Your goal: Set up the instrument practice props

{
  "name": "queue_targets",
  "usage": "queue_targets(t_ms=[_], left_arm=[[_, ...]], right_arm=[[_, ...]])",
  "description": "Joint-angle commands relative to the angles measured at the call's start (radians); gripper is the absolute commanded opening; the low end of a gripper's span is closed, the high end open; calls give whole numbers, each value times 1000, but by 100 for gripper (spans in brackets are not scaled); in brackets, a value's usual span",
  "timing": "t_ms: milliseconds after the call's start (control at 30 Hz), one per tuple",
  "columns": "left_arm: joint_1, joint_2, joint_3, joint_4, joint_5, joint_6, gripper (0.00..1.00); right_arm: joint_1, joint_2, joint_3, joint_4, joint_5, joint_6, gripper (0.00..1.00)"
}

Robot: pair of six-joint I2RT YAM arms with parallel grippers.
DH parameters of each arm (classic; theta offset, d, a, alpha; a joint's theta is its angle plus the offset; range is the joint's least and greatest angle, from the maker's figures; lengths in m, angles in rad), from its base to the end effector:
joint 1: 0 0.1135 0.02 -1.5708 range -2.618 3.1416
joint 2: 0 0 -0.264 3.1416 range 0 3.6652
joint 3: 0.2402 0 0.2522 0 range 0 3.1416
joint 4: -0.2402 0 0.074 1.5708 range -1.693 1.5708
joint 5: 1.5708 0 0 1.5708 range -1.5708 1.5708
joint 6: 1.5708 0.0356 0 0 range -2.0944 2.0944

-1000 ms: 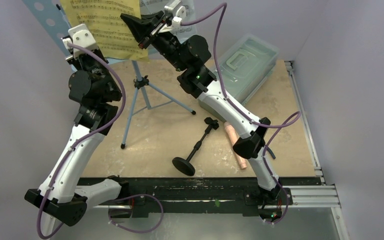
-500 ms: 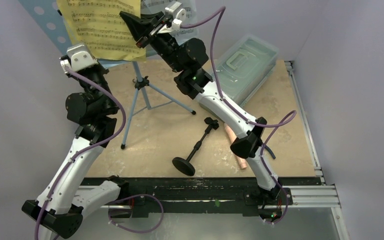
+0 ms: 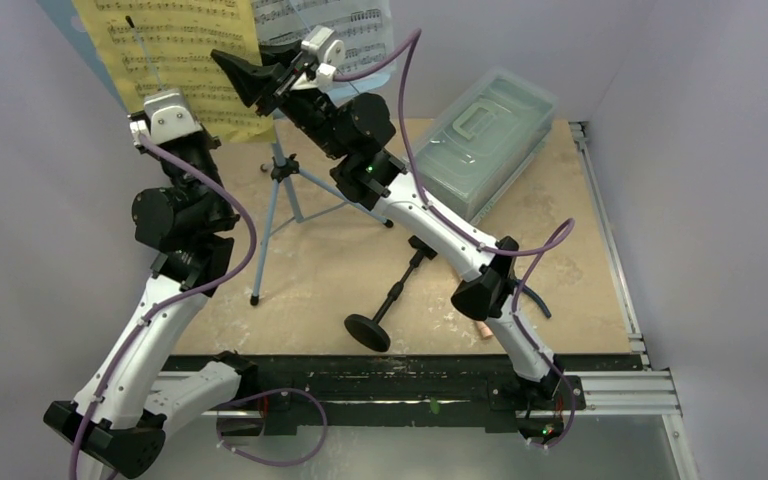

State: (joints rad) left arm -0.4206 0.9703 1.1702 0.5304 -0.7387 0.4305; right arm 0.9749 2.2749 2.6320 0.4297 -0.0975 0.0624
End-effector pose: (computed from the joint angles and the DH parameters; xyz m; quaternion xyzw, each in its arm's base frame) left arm 0.1684 -0.0491 0.5057 -0.1431 0.4826 0.1515 0.8507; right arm 0.2647 0.3965 0.5340 -0.2085 0.3227 0.4737 0.7924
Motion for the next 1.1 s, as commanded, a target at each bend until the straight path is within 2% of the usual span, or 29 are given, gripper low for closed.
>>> queue_targets(t_ms=[0, 200, 367, 500, 767, 900, 933, 1000, 1067], left_arm=[[4, 3, 10, 61, 53, -6, 0], [27, 13, 10, 46, 32, -42, 0], [36, 10, 12, 33, 32, -51, 0], [36, 5, 14, 27, 29, -49, 0], [36, 17, 14, 28, 25, -50, 0], [36, 21, 16, 19, 28, -62, 0], [36, 21, 16, 18, 28, -64, 0], [36, 22, 18, 12, 30, -70, 0], [36, 20, 23, -8, 36, -81, 0]], right_arm=[[4, -21, 34, 52, 20, -20, 37], [4, -108, -57, -7, 60, 36, 78], [4, -186, -125, -84, 87, 127, 93], [4, -236, -147, -183, 141, 157, 99], [2, -368, -265, -315, 239, 163, 99], [-2, -381, -299, -317, 285, 139, 97], [-4, -377, -302, -308, 277, 137, 94], [-8, -367, -302, -282, 251, 134, 77], [-10, -357, -302, -252, 223, 131, 47]])
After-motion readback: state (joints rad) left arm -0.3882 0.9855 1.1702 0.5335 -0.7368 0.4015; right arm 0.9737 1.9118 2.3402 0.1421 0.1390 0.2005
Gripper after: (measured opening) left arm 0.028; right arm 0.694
